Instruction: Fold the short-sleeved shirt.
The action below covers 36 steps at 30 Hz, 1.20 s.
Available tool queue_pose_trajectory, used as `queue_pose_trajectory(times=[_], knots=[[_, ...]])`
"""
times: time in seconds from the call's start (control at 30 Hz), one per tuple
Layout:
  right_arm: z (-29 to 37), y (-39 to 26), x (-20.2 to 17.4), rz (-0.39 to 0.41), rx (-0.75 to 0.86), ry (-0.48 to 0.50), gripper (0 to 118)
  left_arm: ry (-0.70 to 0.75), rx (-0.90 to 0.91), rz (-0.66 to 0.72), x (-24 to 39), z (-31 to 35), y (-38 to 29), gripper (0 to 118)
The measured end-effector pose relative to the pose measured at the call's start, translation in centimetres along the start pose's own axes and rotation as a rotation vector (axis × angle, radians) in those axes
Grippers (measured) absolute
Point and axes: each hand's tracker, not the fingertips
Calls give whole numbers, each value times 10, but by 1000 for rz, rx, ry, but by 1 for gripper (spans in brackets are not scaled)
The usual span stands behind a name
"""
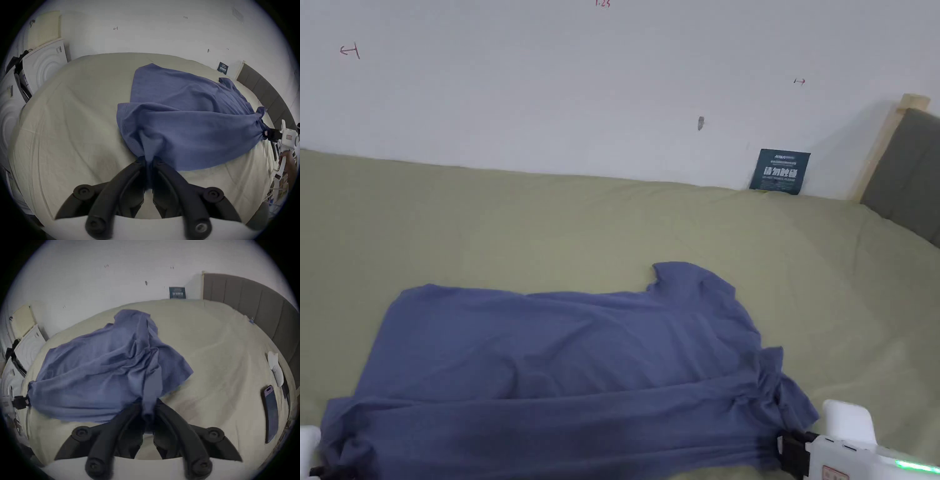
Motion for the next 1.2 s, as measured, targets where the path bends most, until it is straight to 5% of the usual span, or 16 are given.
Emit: queue_pose_trajectory(times=[0.2,0.53,0.77,0.97,1.17,1.2], knots=[[30,-1,0,-67,21,68,12,-55,26,37,-9,18,5,7],[95,-5,6,-50,-12,104,12,-60,38,-37,-18,63,1,7],[137,-35,8,7,-128,80,12,-96,-48,-47,-31,102,-44,7],[165,-66,13,219,-204,60,12,-134,-126,-53,-40,135,-81,7],[158,-85,18,233,-227,67,13,-153,-185,2,-48,127,-105,7],[158,-83,18,234,-233,74,21,-152,-182,8,-47,126,-106,7]])
